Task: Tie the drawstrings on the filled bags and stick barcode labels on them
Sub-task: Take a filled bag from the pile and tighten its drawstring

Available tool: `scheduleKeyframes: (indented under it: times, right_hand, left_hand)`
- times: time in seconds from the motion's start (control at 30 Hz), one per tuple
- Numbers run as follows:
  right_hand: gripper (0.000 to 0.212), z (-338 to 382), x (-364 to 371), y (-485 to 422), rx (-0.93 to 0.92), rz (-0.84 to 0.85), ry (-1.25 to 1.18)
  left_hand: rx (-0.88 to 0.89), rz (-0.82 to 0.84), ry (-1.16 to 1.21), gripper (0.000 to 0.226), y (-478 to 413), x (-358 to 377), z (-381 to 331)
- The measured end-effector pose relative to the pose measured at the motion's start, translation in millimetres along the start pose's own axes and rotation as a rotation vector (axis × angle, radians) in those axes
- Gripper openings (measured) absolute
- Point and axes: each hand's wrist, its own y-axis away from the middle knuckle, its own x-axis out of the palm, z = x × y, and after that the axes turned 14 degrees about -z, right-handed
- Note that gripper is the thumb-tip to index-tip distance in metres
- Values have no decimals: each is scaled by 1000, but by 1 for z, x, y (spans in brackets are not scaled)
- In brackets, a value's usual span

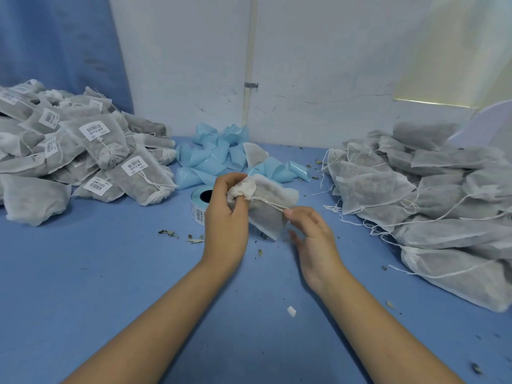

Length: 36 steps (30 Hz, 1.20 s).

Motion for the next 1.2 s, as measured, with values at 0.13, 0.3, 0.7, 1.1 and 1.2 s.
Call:
scheduleKeyframes:
  times: [0.13, 0.3, 0.7, 1.1, 1.2]
  right_hand:
    - [21, -3, 1, 1, 74, 45, -21]
    - [22, -7, 2, 2, 87, -12, -54]
    - [16, -11, 8, 8, 108, 55, -131]
    - [10, -26, 10, 2, -196, 34, 369]
    - [30, -26, 9, 0, -342, 98, 594]
  left_hand:
    - [-136, -25, 72, 29, 0, 2, -1]
    - [-375, 57, 295, 34, -3, 2, -3]
    - [-409, 20, 227, 18, 11, 8, 7]
    - [-320, -185, 67, 17, -4, 2, 8]
    - [-143, -131, -110, 4, -10, -13, 13]
